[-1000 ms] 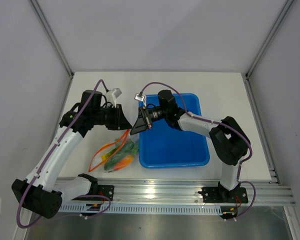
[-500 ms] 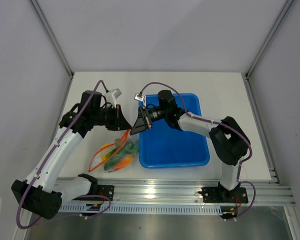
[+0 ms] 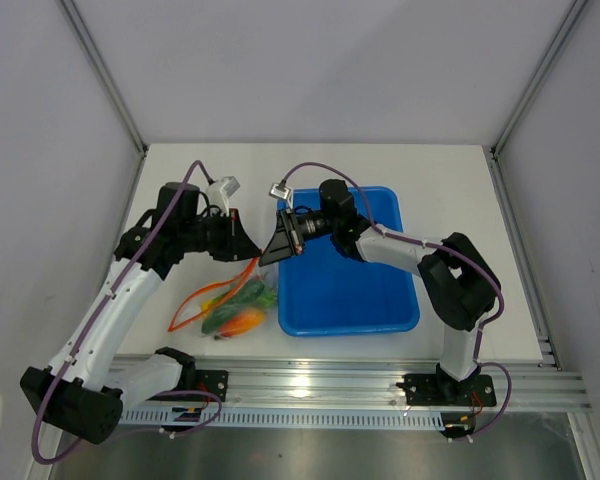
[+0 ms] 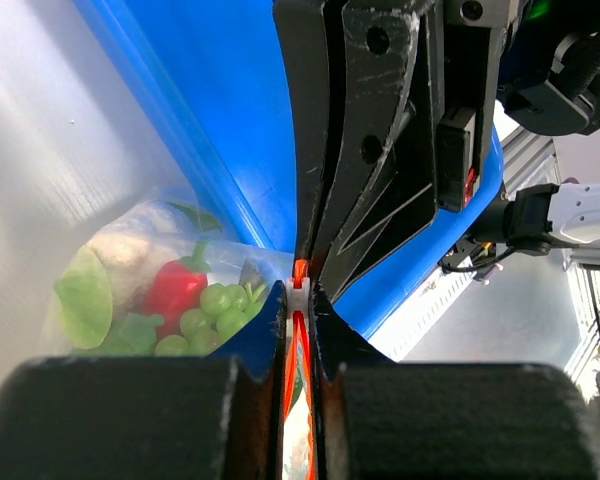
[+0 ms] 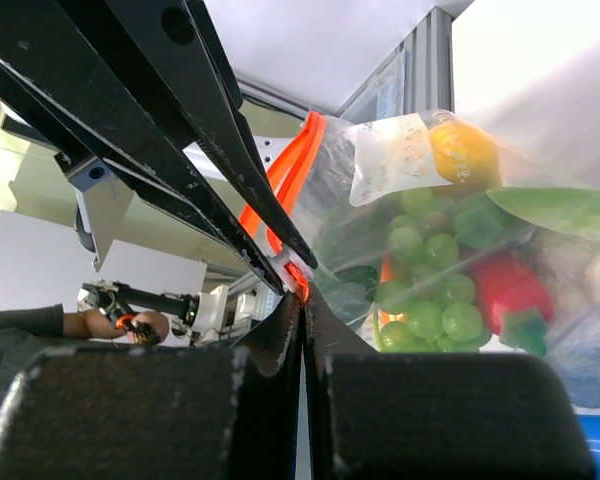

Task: Place the food in the zip-top bag and seal the zipper
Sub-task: Zip the zipper food storage bag at the center of the board.

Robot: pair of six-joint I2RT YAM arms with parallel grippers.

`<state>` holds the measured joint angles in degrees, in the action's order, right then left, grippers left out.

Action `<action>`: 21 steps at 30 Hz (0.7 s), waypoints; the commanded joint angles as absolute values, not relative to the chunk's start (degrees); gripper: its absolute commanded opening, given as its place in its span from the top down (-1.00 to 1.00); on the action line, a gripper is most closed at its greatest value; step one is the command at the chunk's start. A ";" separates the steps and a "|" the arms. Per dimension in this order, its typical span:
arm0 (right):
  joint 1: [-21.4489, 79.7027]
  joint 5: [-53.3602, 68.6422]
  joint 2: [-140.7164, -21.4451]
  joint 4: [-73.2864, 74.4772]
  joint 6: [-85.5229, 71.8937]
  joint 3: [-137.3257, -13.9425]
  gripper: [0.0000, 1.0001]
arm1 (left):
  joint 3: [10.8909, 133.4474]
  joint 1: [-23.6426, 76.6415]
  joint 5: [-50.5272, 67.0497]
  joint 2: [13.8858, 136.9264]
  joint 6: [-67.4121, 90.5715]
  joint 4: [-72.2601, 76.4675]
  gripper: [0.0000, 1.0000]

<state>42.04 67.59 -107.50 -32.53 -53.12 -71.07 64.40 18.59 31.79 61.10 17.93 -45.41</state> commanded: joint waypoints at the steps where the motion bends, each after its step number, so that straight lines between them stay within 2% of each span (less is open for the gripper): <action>1: 41.13 65.57 -106.96 -41.65 -57.21 -71.20 1.00 | 63.02 18.46 33.49 59.85 16.79 -46.67 0.99; 8: 40.34 64.69 -107.66 -47.98 -61.69 -69.17 1.00 | 61.96 18.46 33.92 58.98 16.26 -46.84 0.99; 21: 39.73 62.67 -108.10 -44.65 -59.07 -68.20 1.00 | 61.17 18.46 34.81 56.60 16.00 -49.39 0.99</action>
